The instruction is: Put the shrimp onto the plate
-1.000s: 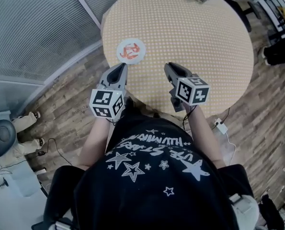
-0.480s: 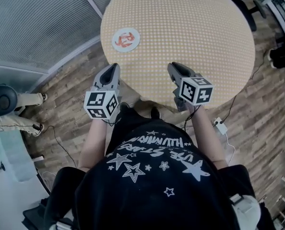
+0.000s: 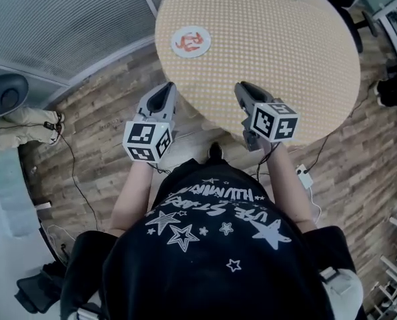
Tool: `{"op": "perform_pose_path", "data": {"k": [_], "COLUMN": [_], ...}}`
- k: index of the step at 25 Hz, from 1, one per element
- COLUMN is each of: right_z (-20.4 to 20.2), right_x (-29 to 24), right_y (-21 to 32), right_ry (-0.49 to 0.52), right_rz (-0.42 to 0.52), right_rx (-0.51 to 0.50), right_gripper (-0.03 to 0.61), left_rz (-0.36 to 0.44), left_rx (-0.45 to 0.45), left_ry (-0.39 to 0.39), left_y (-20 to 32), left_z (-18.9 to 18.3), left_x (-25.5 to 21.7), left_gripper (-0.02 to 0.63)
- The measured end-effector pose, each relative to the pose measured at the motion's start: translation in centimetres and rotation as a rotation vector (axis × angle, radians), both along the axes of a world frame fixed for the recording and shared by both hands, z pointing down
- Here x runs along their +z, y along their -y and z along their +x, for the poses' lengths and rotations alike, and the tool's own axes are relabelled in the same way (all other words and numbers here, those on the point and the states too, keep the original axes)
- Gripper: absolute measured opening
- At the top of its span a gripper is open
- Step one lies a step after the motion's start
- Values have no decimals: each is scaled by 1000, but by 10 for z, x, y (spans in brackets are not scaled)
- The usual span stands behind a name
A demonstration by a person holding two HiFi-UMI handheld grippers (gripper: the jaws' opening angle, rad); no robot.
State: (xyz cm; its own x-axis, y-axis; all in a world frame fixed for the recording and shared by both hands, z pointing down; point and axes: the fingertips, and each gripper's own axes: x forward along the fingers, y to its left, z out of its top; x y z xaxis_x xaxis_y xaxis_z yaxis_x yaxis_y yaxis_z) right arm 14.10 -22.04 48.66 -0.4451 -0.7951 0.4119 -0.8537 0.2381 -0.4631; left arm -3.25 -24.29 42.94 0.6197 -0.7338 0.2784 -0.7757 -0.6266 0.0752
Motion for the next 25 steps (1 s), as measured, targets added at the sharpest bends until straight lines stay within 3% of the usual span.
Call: {"op": "perform_pose_path", "data": {"k": [5, 13, 25], "right_z": [-40, -79, -124], "right_x": [-6, -24, -37], "right_y": [-23, -55, -145], "right_ry": [-12, -21, -51], "right_rz": [6, 49, 64], "right_rx": [-20, 35, 109], "right_gripper": [71, 71, 71], "left_rz": [-19, 6, 52], "left_rx": [7, 53, 89], "left_ry": [-19, -36, -86], "left_y": [-35, -83, -166], "left_z": [-34, -81, -139], "left_x": [4, -4, -28], "left_gripper": [9, 9, 9]}}
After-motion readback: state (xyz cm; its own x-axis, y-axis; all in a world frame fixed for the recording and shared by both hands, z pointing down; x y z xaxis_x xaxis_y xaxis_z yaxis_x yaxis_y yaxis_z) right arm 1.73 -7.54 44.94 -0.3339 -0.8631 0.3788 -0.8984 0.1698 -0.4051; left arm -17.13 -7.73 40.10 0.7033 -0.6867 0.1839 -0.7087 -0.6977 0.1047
